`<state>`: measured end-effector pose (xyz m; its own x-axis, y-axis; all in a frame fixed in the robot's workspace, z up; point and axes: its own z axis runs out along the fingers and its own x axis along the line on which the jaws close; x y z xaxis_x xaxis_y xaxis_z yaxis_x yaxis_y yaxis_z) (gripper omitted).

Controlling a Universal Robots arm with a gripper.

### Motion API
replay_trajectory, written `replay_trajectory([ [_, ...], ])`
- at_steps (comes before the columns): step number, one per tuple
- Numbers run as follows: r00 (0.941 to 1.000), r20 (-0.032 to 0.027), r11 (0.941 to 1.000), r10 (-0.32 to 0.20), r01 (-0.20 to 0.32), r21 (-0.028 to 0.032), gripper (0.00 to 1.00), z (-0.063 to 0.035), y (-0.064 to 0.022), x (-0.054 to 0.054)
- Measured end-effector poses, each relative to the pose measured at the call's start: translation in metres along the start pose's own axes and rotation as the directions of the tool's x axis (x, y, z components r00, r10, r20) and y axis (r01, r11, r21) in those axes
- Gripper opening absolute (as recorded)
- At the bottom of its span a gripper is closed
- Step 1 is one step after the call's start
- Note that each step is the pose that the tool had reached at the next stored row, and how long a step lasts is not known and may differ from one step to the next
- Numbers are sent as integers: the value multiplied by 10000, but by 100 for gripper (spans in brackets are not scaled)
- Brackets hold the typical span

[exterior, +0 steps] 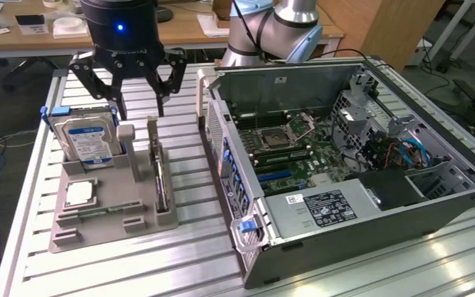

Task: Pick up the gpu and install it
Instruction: 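Pick up the gpu and move the gpu toward the slot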

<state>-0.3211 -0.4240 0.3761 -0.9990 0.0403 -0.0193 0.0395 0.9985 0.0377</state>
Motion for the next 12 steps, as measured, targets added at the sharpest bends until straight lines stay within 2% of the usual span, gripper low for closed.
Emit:
replay_trajectory([
  [12, 10000, 0, 10000, -1, 1, 0, 59, 33, -23, 0],
])
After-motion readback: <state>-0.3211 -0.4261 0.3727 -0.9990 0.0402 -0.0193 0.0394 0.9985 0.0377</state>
